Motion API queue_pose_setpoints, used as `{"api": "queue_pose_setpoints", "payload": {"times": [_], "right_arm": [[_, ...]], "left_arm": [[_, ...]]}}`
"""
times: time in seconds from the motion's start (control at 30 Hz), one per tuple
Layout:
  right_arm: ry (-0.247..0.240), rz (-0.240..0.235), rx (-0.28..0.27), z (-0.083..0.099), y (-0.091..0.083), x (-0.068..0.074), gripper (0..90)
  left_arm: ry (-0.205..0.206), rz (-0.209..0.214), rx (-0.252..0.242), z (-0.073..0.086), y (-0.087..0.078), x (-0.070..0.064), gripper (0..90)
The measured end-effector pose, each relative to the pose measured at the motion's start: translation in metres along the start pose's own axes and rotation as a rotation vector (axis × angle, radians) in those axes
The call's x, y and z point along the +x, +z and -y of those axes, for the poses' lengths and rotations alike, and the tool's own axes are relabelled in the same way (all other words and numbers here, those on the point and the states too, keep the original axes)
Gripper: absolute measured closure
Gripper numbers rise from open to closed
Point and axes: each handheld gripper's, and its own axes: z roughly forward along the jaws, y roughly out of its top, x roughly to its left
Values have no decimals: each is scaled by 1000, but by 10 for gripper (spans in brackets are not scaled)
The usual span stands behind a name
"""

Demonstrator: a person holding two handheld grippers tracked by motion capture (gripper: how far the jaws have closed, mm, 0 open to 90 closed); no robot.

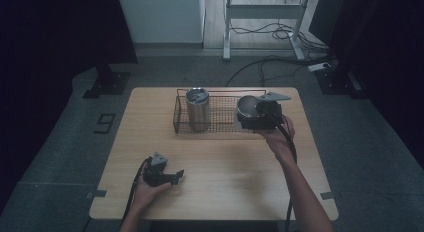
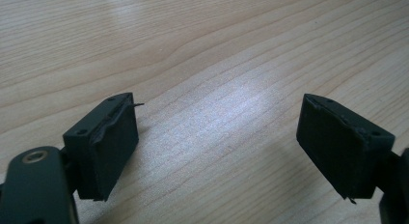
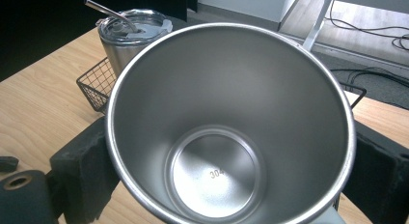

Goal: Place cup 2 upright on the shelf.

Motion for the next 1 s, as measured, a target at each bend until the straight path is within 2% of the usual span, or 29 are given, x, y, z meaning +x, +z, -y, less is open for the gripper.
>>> {"api": "queue_pose_setpoints", "payload": {"times": [0.43,0.7,1.0], "right_arm": [[0,20,13,-16,13,-1,67],[-6,24,27,-27,29,-1,67],[16,32,49,-31,49,-8,67]], "left_arm": [[8,-11,3,0,1,-2,149],[9,-6,5,0,1,-1,149],[12,-2,6,-1,1,-1,149]]}}
